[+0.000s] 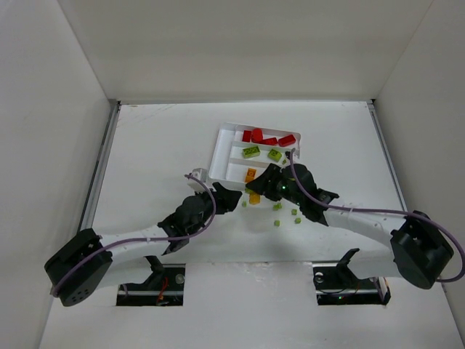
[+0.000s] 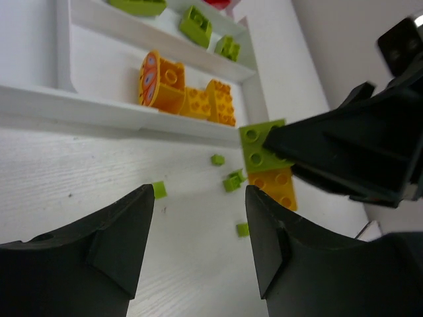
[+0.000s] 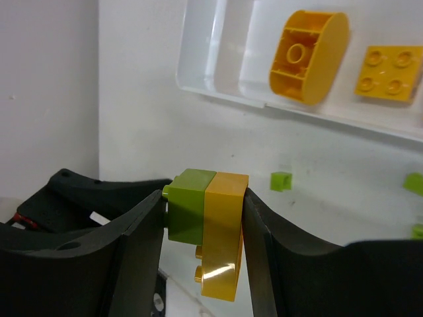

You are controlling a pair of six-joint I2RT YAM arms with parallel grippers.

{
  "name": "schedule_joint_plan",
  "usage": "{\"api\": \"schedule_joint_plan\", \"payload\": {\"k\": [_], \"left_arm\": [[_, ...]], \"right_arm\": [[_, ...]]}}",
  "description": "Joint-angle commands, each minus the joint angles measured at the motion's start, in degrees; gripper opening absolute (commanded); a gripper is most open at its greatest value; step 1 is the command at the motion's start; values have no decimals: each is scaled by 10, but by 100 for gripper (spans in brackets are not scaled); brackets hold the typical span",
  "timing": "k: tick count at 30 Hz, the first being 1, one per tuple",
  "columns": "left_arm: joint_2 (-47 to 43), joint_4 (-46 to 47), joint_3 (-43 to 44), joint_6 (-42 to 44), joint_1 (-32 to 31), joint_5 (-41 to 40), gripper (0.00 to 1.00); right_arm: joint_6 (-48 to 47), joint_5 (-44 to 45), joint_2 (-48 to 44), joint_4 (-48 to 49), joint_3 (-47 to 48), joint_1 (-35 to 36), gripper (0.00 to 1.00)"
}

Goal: Sort the legos into containers by color

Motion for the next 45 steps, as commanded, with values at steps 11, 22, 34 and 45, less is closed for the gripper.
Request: {"api": "schedule_joint_plan", "payload": {"k": [11,22,34,45], "left_arm": [[69,181,3,-11,-40,-19,57],[102,181,25,-9,-63,-27,57],[128,183,41,-8,-75,-37,52],[135,184,44,-13,-74,-37,37]], "right_arm": [[51,-3,34,31,40,18,48],[72,2,49,59,42,14,48],[85,14,45,74,36,15,48],[92,18,45,86,31,17,48]]}}
